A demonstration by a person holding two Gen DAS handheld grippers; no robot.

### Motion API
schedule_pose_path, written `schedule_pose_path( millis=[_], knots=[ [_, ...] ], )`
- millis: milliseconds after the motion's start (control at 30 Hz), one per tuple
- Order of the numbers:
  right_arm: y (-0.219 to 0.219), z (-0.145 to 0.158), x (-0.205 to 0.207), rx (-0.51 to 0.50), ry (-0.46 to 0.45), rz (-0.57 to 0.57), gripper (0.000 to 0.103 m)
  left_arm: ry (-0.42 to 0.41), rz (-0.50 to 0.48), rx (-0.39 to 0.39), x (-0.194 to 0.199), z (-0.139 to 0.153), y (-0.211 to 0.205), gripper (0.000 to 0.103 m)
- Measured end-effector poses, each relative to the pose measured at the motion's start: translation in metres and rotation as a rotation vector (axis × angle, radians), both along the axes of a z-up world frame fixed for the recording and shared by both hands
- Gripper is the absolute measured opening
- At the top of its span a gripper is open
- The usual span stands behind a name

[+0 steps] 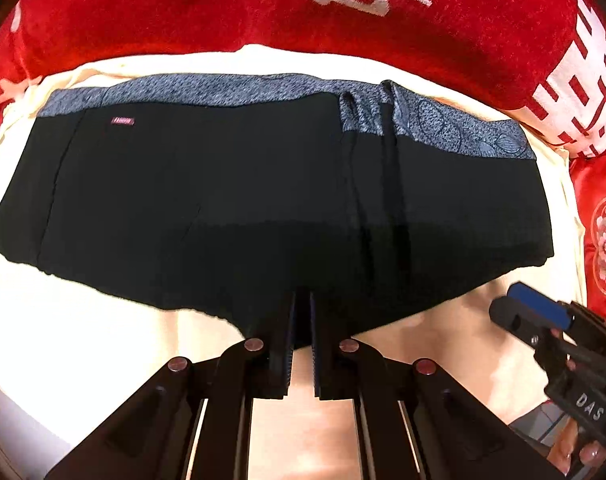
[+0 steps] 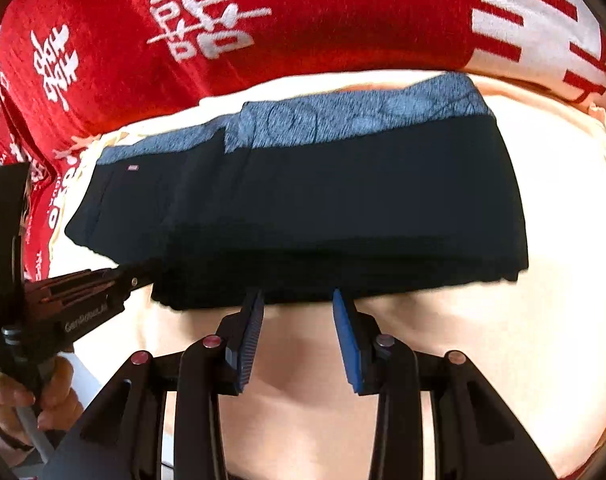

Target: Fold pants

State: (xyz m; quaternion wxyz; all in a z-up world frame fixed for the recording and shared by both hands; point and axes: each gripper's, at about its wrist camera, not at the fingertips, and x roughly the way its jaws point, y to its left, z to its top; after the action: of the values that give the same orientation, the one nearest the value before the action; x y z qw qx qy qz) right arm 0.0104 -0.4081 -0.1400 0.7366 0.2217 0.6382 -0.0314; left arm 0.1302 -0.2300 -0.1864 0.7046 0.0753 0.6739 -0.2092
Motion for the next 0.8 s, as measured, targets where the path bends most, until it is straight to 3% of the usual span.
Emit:
schedule_pose_path(
  millis=[367, 400, 433, 467, 500, 767, 800],
  knots=[
    [0.04, 0.0, 0.003, 0.028, 0.052, 0.075, 0.04, 0.024, 0.09, -0.004, -0.016, -0.004, 0.048, 0.007],
    [0.045, 0.0, 0.005, 0.028, 0.054, 0.084, 0.04, 0.025, 0.097, -0.003, -0.016, -0.005, 0.052, 0.025],
    [0.05, 0.0, 0.006, 0.027, 0.055, 0.092, 0.04, 0.024, 0.107, -0.002, -0.016, -0.005, 0.058, 0.067],
    [0.057, -0.001, 0.008, 0.027, 0.059, 0.102, 0.04, 0.014, 0.126, 0.001, -0.017, -0.004, 0.064, 0.085],
    [0.061, -0.002, 0.009, 0.025, 0.061, 0.109, 0.04, -0.003, 0.143, 0.0, -0.017, -0.001, 0.072, 0.094],
    [0.106, -0.007, 0.022, 0.008, 0.081, 0.185, 0.04, 0.015, 0.174, 0.027, -0.013, -0.006, 0.104, 0.094],
    [0.109, -0.007, 0.023, 0.005, 0.084, 0.192, 0.044, 0.011, 0.177, 0.034, -0.013, -0.006, 0.108, 0.094]
  ],
)
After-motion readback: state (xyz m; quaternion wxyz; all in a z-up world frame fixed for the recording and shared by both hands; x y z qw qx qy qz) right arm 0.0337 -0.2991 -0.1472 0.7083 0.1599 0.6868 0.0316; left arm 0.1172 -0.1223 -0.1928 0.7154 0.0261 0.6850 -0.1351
